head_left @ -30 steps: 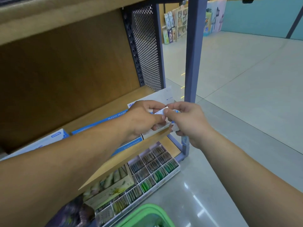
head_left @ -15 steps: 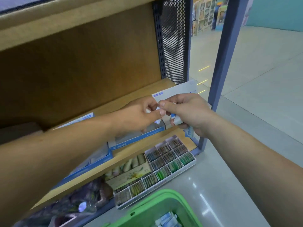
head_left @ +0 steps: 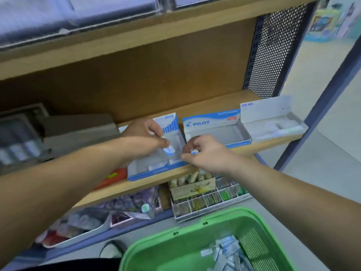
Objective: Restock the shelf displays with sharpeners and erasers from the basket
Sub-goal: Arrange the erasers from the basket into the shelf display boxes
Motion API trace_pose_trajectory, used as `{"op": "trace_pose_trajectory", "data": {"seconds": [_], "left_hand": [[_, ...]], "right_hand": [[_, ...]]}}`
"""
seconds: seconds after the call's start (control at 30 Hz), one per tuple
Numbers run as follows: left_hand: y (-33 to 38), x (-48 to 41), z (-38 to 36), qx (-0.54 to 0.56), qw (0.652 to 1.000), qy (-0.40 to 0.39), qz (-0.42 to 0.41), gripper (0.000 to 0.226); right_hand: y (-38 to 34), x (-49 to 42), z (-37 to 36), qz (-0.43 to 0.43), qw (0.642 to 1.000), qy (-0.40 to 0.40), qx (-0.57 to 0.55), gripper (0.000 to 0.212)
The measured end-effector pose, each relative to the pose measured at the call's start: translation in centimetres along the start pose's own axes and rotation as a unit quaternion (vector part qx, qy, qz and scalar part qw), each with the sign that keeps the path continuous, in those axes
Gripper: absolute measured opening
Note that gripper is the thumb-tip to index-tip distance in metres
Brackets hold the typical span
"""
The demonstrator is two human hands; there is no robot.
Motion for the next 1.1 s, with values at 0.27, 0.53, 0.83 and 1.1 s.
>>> {"op": "trace_pose_trajectory", "data": {"seconds": [0.27,0.53,0.83,1.1], "left_hand": [[-3.9,0.1,3.2,-0.18,0.982,-0.044,-0.024,0.009],[-4.5,0.1,3.6,-0.319,0.939,-0.127,-0.032,0.017],[-3.8,-0.6,2.0,-0.39,0.897,-0.173,-0.118,0.005],[-5.1,-0.7,1.6,-0.316,0.923,-0.191,-0.109,0.005]], "right_hand": [[-3.3,-1.2,-2.6,0.061,0.99,-0.042,0.116,0.034],[-4.2,-2.2,-4.1,0.015,0.983,-0.089,0.16,0.034],[-2.9,-2.1,-1.9,-0.013,0.997,-0.015,0.081,0.014],[-2.3,-1.6,-1.7,0.006,0.994,-0.018,0.104,0.022]]}}
Point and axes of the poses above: each hand's wrist, its own x-axis away from the middle knuckle, its own z-axis out of the back of the hand, y = z × x, the point moved 6 cm from there along -x, towards the middle knuckle
